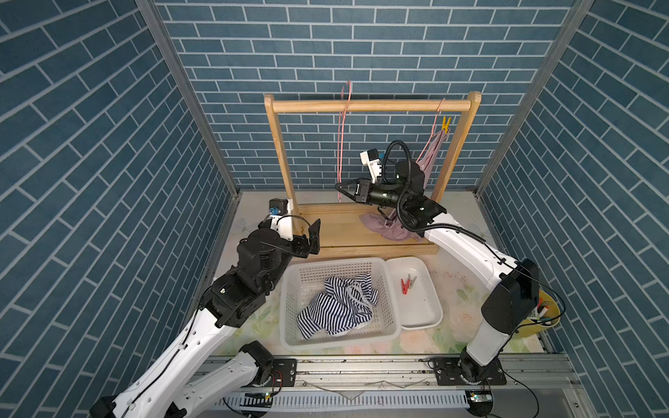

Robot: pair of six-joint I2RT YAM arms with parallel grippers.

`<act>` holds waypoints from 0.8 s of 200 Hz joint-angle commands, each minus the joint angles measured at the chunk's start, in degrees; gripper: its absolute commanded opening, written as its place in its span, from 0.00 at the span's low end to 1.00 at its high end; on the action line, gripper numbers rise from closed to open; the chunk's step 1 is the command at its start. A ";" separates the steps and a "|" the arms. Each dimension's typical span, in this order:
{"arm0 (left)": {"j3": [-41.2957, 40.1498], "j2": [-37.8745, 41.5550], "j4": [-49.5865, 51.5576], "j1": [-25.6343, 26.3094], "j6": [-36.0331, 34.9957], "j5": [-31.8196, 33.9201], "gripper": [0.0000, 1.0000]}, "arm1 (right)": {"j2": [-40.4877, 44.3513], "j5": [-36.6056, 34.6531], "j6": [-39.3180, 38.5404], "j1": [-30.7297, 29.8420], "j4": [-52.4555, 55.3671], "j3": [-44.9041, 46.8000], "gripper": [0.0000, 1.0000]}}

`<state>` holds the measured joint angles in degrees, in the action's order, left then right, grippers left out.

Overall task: Remove the clothespins securing tank tops to the hanger
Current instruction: Place the hanger on the clothesline.

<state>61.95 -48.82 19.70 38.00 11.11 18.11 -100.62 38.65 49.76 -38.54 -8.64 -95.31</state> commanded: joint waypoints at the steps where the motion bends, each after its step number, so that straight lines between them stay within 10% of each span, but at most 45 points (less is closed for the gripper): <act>1: 0.04 -0.48 0.65 -0.29 0.74 -0.98 0.99 | -1.10 1.94 5.40 0.53 -4.14 -2.34 0.00; 160: -0.52 -2.38 -1.25 -0.25 2.60 -2.81 0.99 | 6.87 -4.24 0.17 -1.56 0.21 8.54 0.00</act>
<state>61.95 -51.66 19.11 38.00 12.95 16.29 -98.15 38.22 51.64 -38.52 -10.70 -87.64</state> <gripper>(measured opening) 0.994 0.057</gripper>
